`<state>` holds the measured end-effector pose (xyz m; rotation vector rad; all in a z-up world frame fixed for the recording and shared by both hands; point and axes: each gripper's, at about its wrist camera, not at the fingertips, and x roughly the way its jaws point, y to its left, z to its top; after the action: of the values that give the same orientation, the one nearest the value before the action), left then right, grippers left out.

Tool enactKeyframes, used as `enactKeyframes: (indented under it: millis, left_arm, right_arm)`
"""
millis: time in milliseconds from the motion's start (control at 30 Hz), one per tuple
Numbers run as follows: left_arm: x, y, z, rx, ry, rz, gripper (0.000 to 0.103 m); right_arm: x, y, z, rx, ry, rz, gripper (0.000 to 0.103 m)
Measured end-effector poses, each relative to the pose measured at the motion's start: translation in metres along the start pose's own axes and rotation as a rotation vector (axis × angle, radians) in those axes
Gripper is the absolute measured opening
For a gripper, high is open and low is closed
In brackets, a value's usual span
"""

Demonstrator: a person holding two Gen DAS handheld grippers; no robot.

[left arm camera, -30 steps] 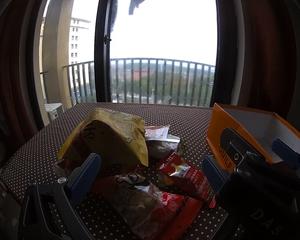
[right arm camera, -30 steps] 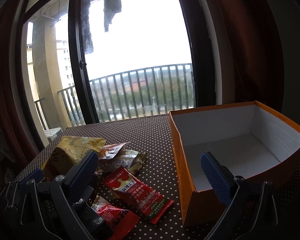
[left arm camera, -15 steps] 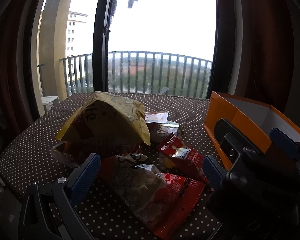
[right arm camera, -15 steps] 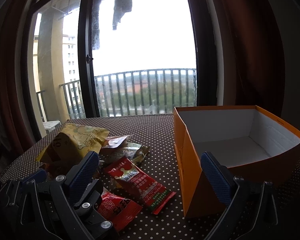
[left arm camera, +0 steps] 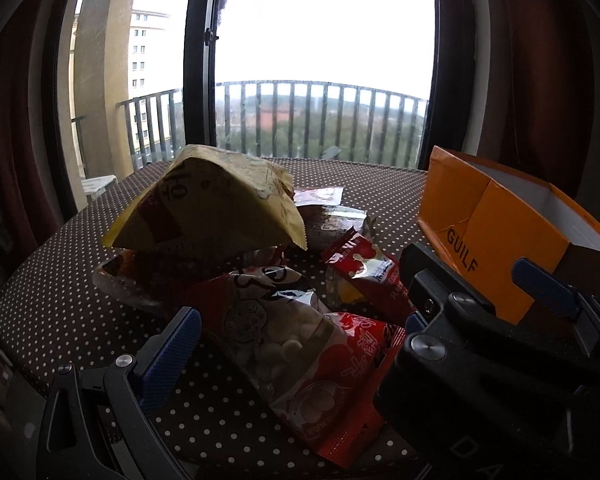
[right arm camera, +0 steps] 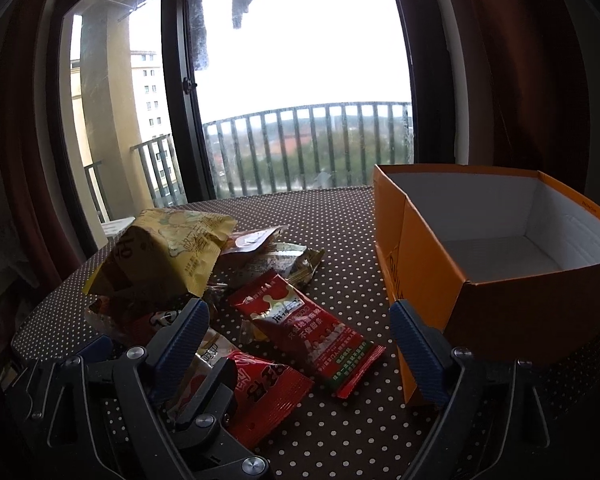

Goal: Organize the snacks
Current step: 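Grasp the red spicy strip packet with the right tool while the left tool grasps the cartoon-face candy bag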

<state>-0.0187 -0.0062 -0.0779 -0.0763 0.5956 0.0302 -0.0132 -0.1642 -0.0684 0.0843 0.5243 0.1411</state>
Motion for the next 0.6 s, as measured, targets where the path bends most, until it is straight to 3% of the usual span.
enactKeyframes:
  millis: [433,533,600]
  left_arm:
    - [0.042,0.013,0.004,-0.029,0.071,0.038,0.100]
    - [0.046,0.016,0.007,-0.028,0.069,0.051,0.092]
    - [0.050,0.018,0.007,-0.020,0.068,0.076,0.081]
  right_arm:
    - [0.039,-0.002,-0.003,0.040,0.087,-0.020,0.092]
    - [0.045,-0.003,-0.002,0.063,0.101,-0.033,0.092]
    - [0.049,-0.002,-0.001,0.063,0.104,-0.033,0.092]
